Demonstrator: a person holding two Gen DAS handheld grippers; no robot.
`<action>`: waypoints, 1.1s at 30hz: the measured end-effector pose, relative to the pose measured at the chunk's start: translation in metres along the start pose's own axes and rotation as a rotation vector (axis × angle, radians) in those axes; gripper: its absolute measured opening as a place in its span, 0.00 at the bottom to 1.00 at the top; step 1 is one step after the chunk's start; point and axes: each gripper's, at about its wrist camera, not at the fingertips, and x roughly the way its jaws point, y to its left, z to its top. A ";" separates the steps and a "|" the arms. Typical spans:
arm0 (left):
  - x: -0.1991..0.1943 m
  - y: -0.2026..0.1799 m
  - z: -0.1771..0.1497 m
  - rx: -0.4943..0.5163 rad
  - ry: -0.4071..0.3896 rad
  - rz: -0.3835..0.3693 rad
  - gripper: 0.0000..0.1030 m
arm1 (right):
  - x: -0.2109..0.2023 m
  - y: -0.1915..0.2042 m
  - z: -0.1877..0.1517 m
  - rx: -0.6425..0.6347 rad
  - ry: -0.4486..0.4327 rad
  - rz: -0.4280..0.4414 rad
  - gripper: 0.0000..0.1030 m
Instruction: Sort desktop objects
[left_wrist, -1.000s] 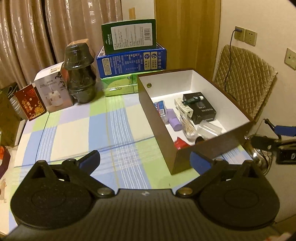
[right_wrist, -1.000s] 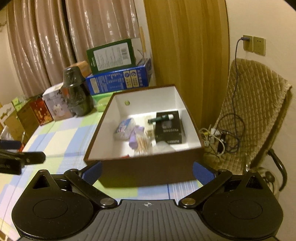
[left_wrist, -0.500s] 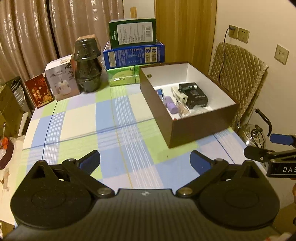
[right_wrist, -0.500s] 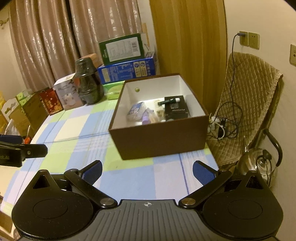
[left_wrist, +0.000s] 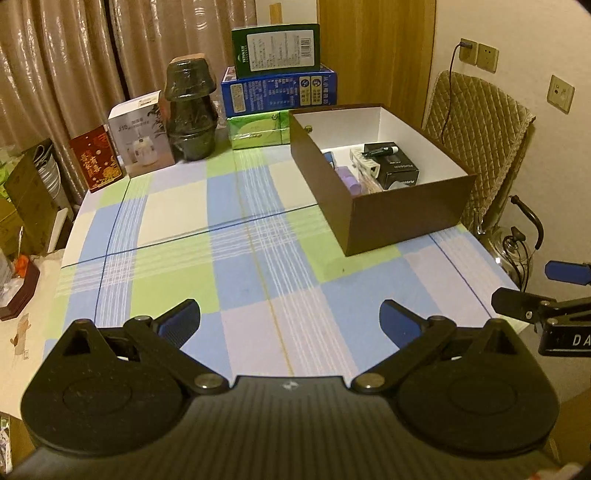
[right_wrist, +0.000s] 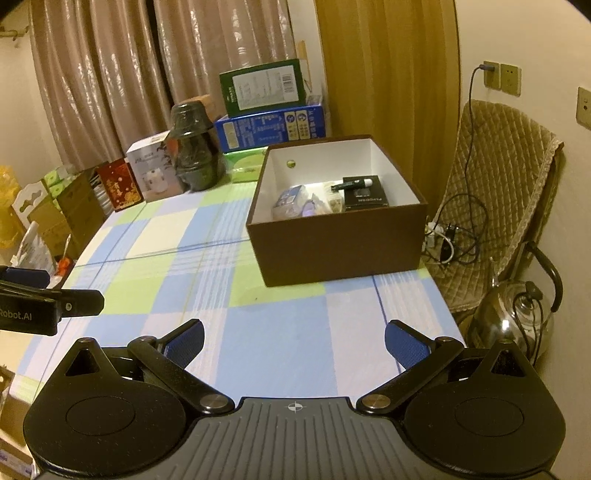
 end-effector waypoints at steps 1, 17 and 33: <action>-0.001 0.001 -0.002 -0.001 0.002 0.002 0.99 | -0.001 0.002 -0.001 -0.002 0.001 0.002 0.98; -0.015 0.019 -0.031 -0.037 0.035 0.037 0.99 | -0.003 0.026 -0.017 -0.046 0.030 0.031 0.98; -0.020 0.020 -0.038 -0.052 0.037 0.051 0.99 | -0.004 0.030 -0.023 -0.060 0.041 0.050 0.98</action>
